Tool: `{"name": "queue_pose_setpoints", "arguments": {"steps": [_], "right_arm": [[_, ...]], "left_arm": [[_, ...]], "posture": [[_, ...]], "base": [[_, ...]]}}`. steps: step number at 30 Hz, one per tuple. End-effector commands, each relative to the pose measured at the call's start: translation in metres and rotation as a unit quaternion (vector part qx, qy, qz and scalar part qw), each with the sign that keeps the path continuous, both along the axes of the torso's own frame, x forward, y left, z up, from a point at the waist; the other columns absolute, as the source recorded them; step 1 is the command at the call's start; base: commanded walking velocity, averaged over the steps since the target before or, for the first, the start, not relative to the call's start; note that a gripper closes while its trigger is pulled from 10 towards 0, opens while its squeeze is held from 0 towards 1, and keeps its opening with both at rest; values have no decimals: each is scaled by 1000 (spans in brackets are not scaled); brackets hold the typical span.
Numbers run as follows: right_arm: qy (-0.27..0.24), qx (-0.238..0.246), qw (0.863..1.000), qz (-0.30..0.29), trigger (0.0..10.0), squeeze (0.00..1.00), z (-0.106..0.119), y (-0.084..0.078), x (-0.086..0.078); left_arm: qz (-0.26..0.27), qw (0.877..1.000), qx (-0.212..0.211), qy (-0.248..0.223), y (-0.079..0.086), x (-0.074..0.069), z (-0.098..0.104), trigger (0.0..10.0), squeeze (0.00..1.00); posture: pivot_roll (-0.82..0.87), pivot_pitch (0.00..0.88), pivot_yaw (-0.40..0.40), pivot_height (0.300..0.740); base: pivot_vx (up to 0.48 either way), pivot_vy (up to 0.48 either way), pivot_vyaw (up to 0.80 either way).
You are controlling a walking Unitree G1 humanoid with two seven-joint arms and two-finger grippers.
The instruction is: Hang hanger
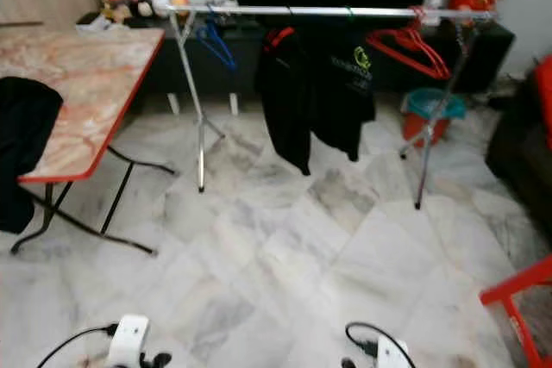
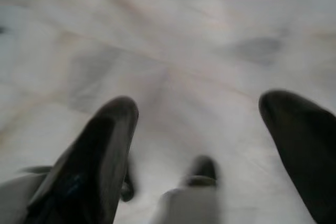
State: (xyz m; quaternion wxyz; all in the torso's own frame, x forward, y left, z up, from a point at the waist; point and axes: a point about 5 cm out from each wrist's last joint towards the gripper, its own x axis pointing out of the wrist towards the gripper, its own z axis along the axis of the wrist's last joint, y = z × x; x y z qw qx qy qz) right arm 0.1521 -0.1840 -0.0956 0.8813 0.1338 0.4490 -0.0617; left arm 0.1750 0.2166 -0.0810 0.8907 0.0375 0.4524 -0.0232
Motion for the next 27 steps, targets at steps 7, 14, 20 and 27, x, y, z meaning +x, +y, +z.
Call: {"name": "queue_pose_setpoints", "arguments": {"steps": [7, 14, 20, 27], "right_arm": [[6, -1, 1000, -16, 10000, 0, -2, -4, -7], [-4, -2, 1000, -11, 10000, 0, -1, 2, -4], [-4, 14, 1000, -26, 10000, 0, -2, 11, -3], [-37, 5, 999, -24, 10000, 0, 7, -5, 14]], "left_arm": [[-10, 1000, 1, -4, 0, 6, 3, 10000, 0], [-12, 1000, 7, -5, 7, 7, 5, 10000, 0], [-14, 1000, 18, 0, 16, 6, 7, 10000, 0], [-18, 1000, 12, -10, 6, 16, 9, 10000, 0]], "posture": [[31, 0, 29, 740], [35, 0, 57, 740], [31, 0, 66, 740], [16, 0, 51, 740]], "base": [[423, 0, 0], [425, 0, 145], [428, 0, 351], [428, 0, 0]]}}
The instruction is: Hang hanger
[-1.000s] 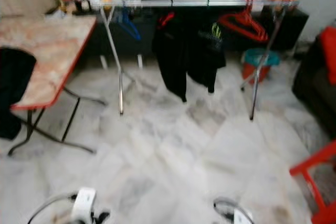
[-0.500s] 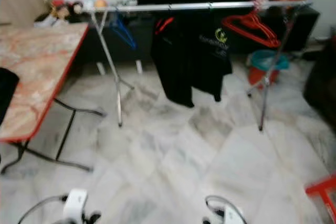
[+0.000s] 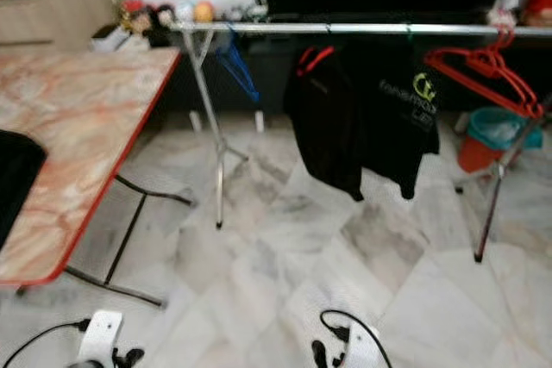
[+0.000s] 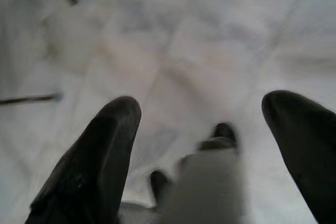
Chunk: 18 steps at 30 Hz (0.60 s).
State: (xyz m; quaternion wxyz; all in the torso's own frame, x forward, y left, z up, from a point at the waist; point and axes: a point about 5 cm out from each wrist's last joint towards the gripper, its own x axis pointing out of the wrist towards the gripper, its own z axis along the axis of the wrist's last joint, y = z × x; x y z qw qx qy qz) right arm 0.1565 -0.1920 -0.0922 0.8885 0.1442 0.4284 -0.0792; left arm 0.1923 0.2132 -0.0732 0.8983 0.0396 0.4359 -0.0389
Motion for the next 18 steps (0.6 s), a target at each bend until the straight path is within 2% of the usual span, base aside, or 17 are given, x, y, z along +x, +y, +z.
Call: {"name": "queue_pose_setpoints", "arguments": {"steps": [1, 6, 13, 18], "right_arm": [[-21, 1, 1000, -4, 10000, 0, 6, -1, 13], [-28, 1, 999, -33, 10000, 0, 9, -6, 19], [-37, 8, 999, 4, 10000, 0, 11, 9, 26], [-34, 2, 999, 4, 10000, 0, 11, 6, 26]], "left_arm": [[-14, 1000, 18, 9, 7, -1, 0, 10000, 0], [-4, 1000, 15, 13, 6, -6, -2, 10000, 0], [21, 1000, 5, 21, 4, -17, -8, 10000, 0], [22, 999, 2, 24, 1, -20, -10, 10000, 0]], "posture": [[24, 0, 50, 740], [48, 0, 25, 740], [49, 0, 3, 740], [23, 0, 5, 740]], "base": [[428, 0, 0], [430, 0, 0], [429, 0, 0], [427, 0, 0]]}}
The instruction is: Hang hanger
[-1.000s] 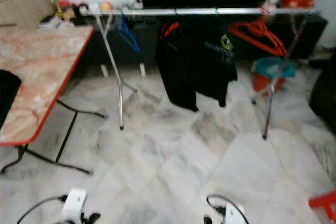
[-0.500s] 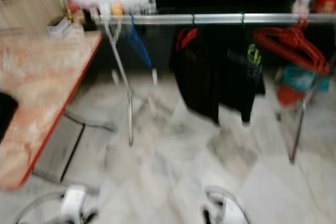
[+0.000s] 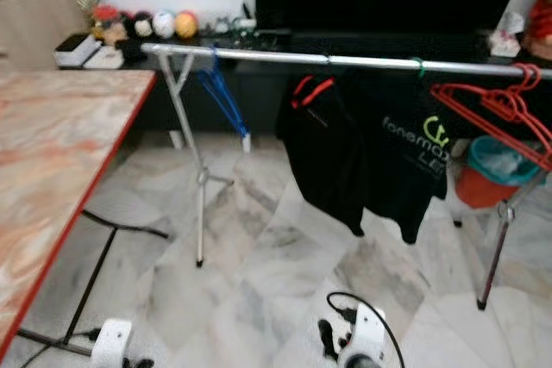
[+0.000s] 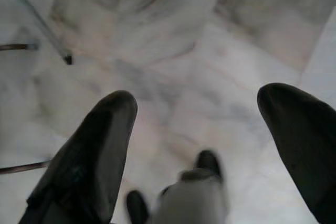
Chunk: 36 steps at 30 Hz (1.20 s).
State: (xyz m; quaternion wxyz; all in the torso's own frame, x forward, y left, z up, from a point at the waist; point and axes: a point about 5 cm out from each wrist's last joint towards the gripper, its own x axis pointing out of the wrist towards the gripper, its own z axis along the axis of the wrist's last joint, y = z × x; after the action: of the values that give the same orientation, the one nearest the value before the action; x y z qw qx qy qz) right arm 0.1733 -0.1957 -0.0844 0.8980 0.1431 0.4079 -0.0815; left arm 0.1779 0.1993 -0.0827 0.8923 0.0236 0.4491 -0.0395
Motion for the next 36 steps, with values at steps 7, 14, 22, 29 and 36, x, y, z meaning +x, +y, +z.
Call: {"name": "queue_pose_setpoints", "arguments": {"steps": [7, 14, 22, 29, 36], "right_arm": [[-13, 5, 1000, 1, 10000, 0, 2, 9, 7], [-2, 6, 1000, 2, 10000, 0, -1, 9, 0], [-2, 6, 1000, 10, 10000, 0, -1, 10, 1], [6, 5, 1000, 14, 10000, 0, -2, 9, -2], [10, 6, 1000, 13, 10000, 0, -3, 7, -5]], "left_arm": [[3, 1000, 15, 7, 12, -2, 1, 10000, 0], [-4, 1000, 18, 1, 11, 5, 4, 10000, 0], [-8, 1000, 17, 6, 8, 1, 1, 10000, 0], [-9, 1000, 18, 12, 7, -3, -1, 10000, 0], [-14, 1000, 17, 13, 5, -2, -1, 10000, 0]], "posture": [[8, 0, 20, 740], [21, 0, 19, 740], [26, 0, 12, 740], [25, 0, 12, 740], [21, 0, 14, 740]], "base": [[429, 0, 0], [396, 0, 0], [33, 0, 0], [0, 0, 0], [0, 0, 0]]}}
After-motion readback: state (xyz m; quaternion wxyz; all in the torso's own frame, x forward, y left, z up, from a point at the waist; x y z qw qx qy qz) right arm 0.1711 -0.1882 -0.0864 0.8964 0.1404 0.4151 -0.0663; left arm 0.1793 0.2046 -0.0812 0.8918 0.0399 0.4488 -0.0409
